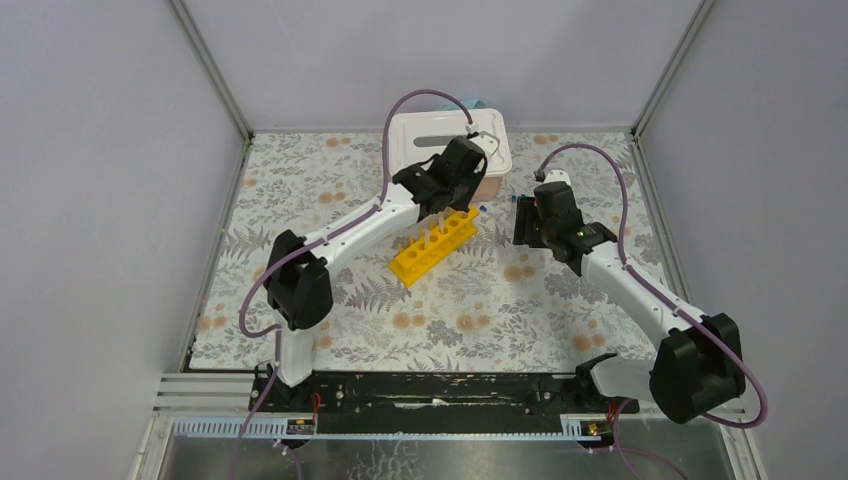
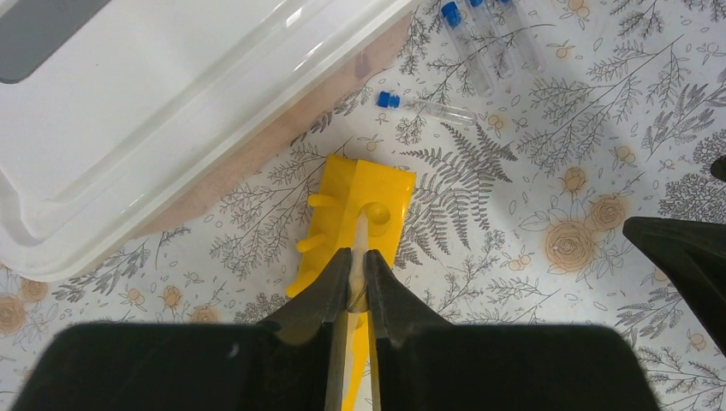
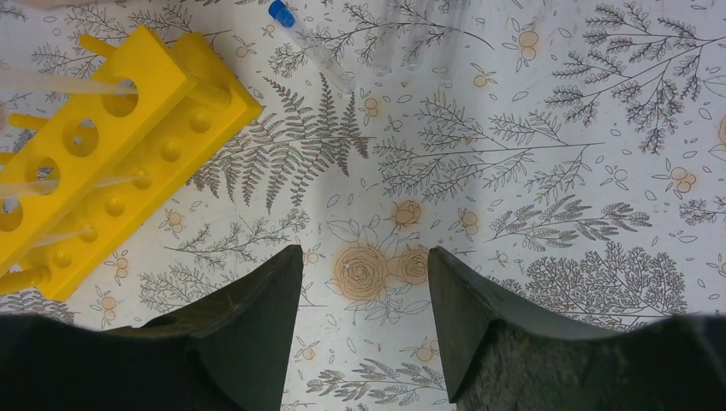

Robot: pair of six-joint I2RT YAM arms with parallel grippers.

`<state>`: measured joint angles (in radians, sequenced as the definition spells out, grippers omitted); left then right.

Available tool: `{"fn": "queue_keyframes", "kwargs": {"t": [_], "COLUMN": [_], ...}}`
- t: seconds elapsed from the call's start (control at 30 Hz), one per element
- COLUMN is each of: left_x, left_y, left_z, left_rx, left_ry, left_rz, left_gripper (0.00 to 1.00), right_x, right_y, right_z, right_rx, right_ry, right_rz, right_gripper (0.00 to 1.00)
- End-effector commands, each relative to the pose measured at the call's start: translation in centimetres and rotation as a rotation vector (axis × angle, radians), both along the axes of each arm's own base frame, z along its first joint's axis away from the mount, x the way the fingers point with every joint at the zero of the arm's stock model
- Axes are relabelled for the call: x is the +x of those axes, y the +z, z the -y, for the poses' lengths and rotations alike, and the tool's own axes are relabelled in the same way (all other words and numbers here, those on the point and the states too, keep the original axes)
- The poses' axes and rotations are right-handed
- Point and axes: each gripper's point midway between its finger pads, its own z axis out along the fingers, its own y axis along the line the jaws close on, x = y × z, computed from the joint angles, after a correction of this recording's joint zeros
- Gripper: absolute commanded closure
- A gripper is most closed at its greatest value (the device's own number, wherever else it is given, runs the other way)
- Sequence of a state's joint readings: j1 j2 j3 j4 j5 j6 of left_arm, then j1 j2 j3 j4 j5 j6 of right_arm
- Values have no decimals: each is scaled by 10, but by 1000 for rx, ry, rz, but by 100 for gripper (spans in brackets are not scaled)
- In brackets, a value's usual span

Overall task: Organize the chemistry lab equipment
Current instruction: Insert the test tube into the slot of the test tube rack.

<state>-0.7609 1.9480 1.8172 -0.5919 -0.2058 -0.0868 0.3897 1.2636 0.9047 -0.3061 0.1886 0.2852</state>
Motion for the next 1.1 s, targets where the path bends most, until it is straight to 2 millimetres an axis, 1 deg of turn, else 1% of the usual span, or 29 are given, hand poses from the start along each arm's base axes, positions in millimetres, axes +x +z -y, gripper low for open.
{"fn": "queue_keyframes", "kwargs": {"t": [0.0,0.27,0.63,0.7,0.8,1.07], "left_x": [10,7,4,4,6,14], "left_y": [-5,-21,-38,-40,-42,-39], "left_z": [7,5,0,0,0,3], "left_rx": [-32,-26,-29,-29,-31,-34], "left_ry": [-6,-4,6,9,13,23], "left_rz": [17,-16,-42,-44,-46,-34], "left_gripper": [84,83,79,79,76,71], "right_x": [11,11,11,11,11,11], "right_y": [10,5,1,1,0,-2], "right_z": [-3,-4,-6,-6,-6,-7], "right_rx": [20,23,26,26,27,29], "right_ry": [7,9,10,10,10,12], "right_rz": [43,32,22,22,20,17], "right_gripper": [37,37,37,37,37,37]}}
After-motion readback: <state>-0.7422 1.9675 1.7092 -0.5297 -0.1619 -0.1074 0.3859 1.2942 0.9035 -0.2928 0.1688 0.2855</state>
